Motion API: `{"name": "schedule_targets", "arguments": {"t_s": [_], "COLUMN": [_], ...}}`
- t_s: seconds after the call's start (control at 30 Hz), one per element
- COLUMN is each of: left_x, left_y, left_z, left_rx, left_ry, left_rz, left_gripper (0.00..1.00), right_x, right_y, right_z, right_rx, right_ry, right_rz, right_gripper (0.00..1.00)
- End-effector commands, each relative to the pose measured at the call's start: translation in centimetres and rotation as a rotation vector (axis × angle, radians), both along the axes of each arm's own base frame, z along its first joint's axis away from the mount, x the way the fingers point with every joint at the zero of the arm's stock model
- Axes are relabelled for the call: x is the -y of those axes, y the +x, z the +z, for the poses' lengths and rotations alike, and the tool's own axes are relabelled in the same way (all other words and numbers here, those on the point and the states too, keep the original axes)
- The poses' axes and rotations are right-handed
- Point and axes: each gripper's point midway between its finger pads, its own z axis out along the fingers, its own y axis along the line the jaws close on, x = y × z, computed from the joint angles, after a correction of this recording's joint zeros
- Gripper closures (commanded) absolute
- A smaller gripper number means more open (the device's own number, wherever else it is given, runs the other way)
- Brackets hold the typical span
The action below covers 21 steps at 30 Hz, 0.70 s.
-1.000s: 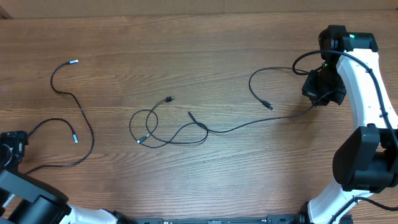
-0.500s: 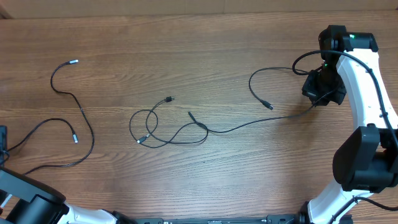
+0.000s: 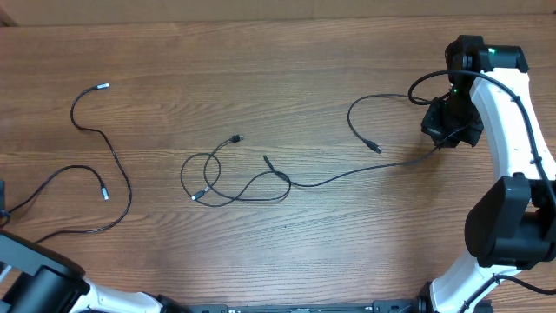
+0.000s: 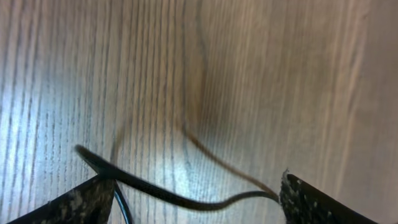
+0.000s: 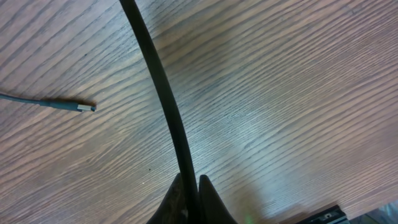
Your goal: Untangle cables
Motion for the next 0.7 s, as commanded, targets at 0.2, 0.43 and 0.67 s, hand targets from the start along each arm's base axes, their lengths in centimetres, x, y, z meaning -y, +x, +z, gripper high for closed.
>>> {"name": "schedule_targets", "arguments": {"t_s": [0.2,0.43,0.67], "left_x": [-0.1,0.0,0.0], "left_y": [0.1,0.9,6.1], "left_z": [-2.5,-2.3,1.2], "left_rx": [-0.016,0.021,0.261], "left_ry": [-0.035,-0.042,-0.062], "left_rz": [0.004,-0.011,-0.161], "left_gripper": [0.21,0.77,0.96], "right_x": [0.0,0.0,0.0], "right_y": [-0.1,-0.3,-0.3], "right_z": [0.2,0.2,0.2], "right_rx": [0.0,-0.005,-0.005], "right_ry": [0.006,0.006,0.007], "right_rz": [-0.008,-0.008,-0.008], "right_gripper": [0.96,0.96,0.96]}}
